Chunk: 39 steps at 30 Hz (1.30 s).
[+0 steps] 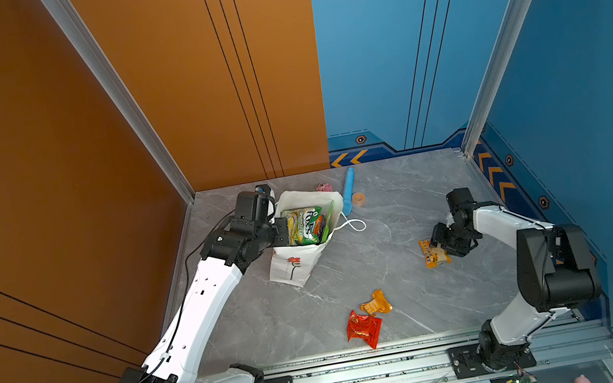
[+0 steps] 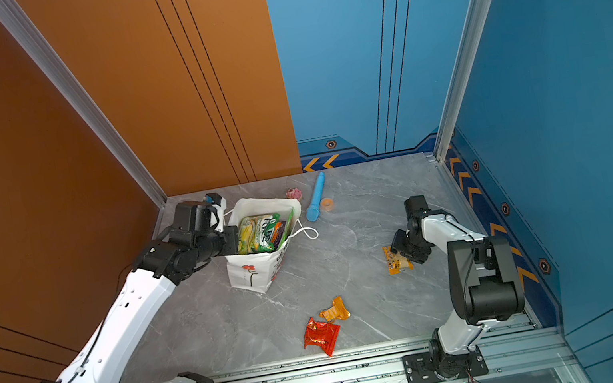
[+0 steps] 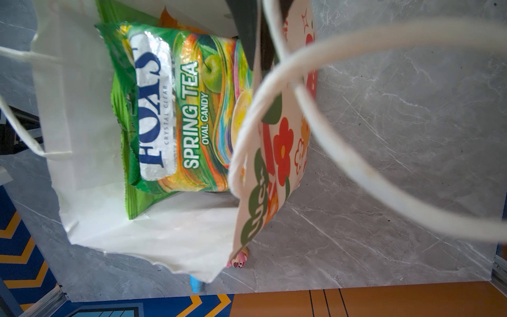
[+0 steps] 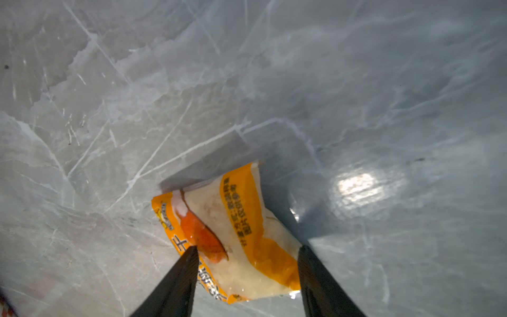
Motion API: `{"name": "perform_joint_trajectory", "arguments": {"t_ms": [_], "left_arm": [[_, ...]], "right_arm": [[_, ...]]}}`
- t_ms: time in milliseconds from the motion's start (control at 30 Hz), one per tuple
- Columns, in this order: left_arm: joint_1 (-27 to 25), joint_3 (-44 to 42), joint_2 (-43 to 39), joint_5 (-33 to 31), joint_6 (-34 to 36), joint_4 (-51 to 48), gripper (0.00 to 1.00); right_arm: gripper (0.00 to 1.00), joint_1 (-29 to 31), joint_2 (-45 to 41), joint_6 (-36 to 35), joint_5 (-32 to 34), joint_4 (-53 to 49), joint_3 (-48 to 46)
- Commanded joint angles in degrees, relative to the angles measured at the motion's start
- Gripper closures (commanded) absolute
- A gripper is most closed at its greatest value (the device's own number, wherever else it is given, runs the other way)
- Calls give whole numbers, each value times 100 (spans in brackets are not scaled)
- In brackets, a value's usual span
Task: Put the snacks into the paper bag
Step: 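Lower the right gripper and close it on the rice cracker pack corner, then lift the rice cracker pack and carry it toward the paper bag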
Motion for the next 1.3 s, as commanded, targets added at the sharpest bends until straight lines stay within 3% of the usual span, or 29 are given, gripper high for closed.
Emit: {"name": "perform_joint_trajectory", "arguments": {"t_ms": [0, 667, 1267], "left_arm": [[0, 19, -123, -72, 131, 347, 100], [-9, 19, -123, -80, 141, 343, 100], [-20, 22, -132, -80, 142, 341, 100]], "right_arm": [[43, 157, -194, -107, -341, -50, -278], [82, 490, -876, 164, -400, 184, -733], [95, 587, -1674, 394, -341, 254, -894]]}}
